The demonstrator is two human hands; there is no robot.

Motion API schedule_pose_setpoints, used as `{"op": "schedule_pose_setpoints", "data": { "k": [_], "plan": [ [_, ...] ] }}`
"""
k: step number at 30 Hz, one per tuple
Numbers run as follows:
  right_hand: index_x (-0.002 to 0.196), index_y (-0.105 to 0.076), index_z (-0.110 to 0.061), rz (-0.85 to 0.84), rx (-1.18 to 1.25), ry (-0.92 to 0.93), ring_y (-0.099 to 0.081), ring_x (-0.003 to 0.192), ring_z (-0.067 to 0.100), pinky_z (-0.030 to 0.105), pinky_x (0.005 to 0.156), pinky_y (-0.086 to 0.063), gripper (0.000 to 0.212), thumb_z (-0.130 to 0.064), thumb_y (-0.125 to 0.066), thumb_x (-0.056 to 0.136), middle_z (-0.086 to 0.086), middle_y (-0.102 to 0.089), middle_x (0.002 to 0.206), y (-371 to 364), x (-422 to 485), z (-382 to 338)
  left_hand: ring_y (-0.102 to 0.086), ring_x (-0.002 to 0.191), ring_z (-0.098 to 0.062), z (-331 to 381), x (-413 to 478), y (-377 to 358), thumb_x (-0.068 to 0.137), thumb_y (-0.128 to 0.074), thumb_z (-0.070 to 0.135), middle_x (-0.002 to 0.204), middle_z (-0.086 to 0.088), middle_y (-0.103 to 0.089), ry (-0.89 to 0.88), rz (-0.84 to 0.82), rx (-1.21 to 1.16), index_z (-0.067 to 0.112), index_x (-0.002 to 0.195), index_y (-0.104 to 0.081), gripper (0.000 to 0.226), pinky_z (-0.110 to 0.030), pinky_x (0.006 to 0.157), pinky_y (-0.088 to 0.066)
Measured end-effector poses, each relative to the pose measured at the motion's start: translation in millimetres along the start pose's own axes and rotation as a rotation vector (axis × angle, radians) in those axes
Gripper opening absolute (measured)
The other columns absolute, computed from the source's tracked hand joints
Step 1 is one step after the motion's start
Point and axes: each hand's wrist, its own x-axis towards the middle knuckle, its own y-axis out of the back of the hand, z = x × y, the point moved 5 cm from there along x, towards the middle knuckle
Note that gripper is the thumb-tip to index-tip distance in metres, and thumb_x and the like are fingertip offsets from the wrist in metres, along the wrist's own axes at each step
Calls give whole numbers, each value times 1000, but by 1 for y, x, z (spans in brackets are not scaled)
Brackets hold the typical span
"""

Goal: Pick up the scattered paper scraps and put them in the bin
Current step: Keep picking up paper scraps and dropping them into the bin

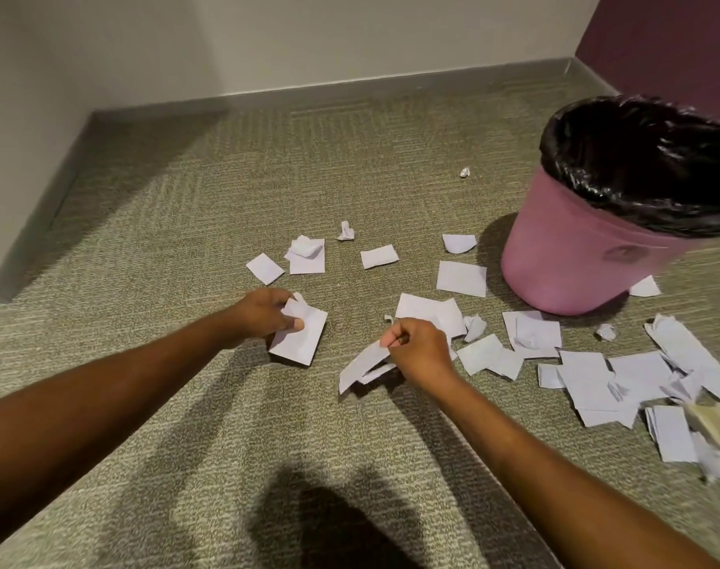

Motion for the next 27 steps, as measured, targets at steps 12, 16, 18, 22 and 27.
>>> {"op": "schedule_pose_setpoints", "data": {
  "k": [12,16,18,22,27],
  "plan": [
    [77,-77,-20,166,417,-15,-80,88,31,55,83,-67,35,13,-70,85,9,-79,90,88,3,-26,-70,81,-16,117,-15,-54,101,-73,23,99,-8,-78,-64,-188,-251,11,120,-72,23,-28,61,-58],
    [87,-72,-10,225,496,86,-78,95,35,36,72,-66,28,19,-69,88,16,-75,99,140,-6,-58,-77,91,-22,172,-23,-67,101,-72,24,110,-12,-75,-65,-201,-484,7,132,-61,37,-38,71,-66],
    [88,-70,-9,266,534,114,-77,89,34,24,57,-60,31,22,-65,89,18,-74,100,167,-12,-73,-78,90,-22,207,-32,-75,106,-64,24,112,-12,-75,-102,-254,-584,7,139,-60,38,-35,66,-66],
    [87,-72,-13,424,514,201,-73,84,21,25,71,-64,34,21,-68,88,9,-74,92,227,-25,-104,-76,88,-21,285,-52,-87,111,-49,25,101,-9,-78,-208,-327,-735,11,127,-69,29,-41,77,-68],
    [88,-73,-13,538,524,196,-80,88,25,39,82,-68,25,12,-74,89,8,-76,90,299,-34,-118,-75,82,-27,370,-61,-105,112,-47,29,91,-14,-74,-284,-365,-811,9,109,-66,28,-43,72,-68]
  ]
}}
